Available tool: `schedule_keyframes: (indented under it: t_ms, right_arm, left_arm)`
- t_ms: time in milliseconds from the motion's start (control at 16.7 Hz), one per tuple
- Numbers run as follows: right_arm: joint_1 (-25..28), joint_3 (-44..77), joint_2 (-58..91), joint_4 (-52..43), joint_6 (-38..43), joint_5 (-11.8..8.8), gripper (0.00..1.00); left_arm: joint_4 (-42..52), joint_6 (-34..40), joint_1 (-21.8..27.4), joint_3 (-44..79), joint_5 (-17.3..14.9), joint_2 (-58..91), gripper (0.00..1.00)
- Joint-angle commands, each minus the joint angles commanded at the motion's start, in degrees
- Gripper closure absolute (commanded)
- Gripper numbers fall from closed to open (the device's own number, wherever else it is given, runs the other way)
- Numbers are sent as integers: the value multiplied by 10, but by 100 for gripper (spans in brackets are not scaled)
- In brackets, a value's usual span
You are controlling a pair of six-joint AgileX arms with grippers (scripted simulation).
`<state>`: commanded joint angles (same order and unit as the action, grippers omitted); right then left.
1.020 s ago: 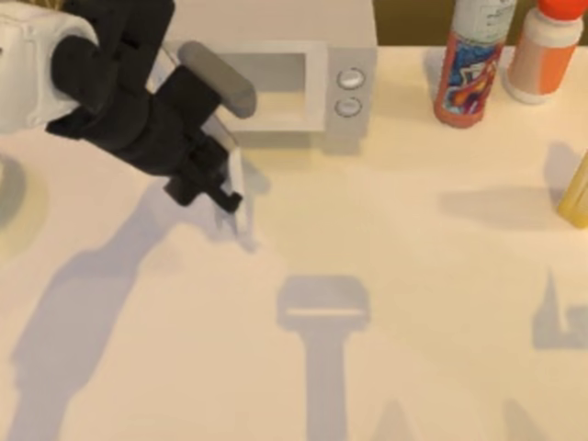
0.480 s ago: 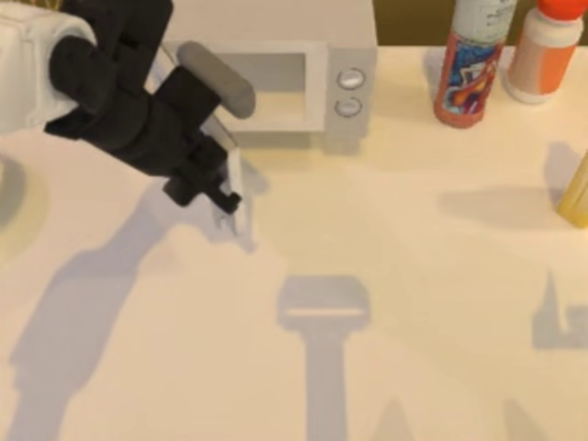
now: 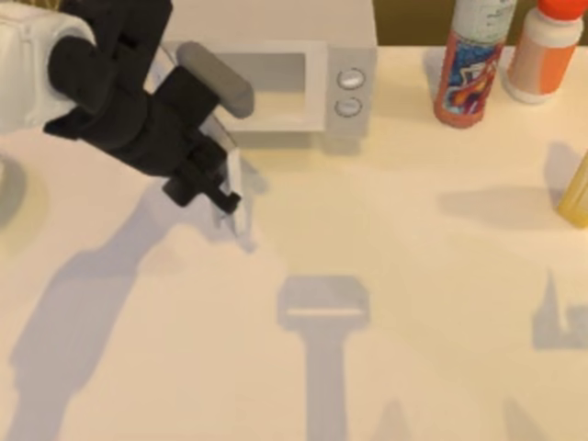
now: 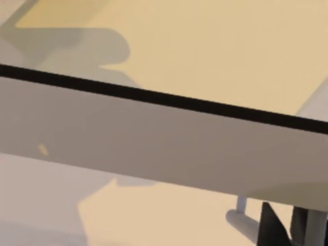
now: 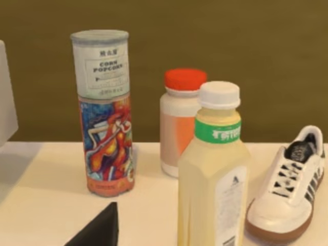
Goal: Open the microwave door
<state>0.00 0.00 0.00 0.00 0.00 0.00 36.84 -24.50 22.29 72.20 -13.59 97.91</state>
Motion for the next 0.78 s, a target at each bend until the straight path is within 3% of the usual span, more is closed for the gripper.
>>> schedule_keyframes:
  t_ms: [420, 780]
  right_arm:
    - [0, 0, 0, 0, 0, 0, 0]
    - [0, 0, 0, 0, 0, 0, 0]
  left_arm:
    - [1, -1, 1, -2, -3, 2, 100]
    - [22, -74, -29, -5, -33, -5, 100]
